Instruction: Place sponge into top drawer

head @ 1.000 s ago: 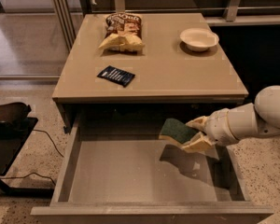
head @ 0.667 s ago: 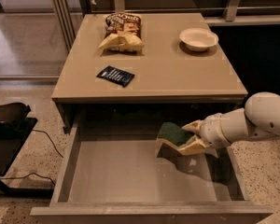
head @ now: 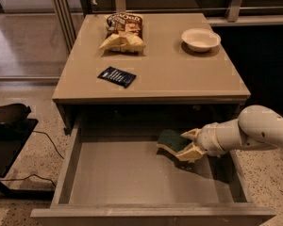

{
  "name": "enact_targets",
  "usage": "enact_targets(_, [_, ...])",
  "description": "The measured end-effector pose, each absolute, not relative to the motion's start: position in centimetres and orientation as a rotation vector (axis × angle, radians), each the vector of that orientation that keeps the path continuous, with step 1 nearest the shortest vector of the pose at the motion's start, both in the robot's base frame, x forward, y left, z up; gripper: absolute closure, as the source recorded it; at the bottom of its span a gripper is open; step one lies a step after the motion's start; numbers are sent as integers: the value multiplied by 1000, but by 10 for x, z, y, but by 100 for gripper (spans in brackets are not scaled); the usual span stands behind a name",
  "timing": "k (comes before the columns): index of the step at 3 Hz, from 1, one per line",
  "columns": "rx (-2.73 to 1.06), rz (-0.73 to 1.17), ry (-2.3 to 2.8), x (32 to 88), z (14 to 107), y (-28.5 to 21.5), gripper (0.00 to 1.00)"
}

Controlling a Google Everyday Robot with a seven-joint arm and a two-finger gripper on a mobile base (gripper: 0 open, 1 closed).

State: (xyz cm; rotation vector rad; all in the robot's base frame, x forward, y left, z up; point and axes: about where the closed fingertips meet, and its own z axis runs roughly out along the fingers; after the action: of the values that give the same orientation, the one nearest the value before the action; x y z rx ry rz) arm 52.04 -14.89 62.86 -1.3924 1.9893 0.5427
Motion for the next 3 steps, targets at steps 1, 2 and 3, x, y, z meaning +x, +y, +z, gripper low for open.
enact_targets(1, [-1382, 599, 1972, 517, 613, -130, 100])
enact_targets(2, [-1382, 601, 1971, 517, 612, -130, 81])
enact_targets(3, [-1382, 601, 1971, 517, 612, -130, 59])
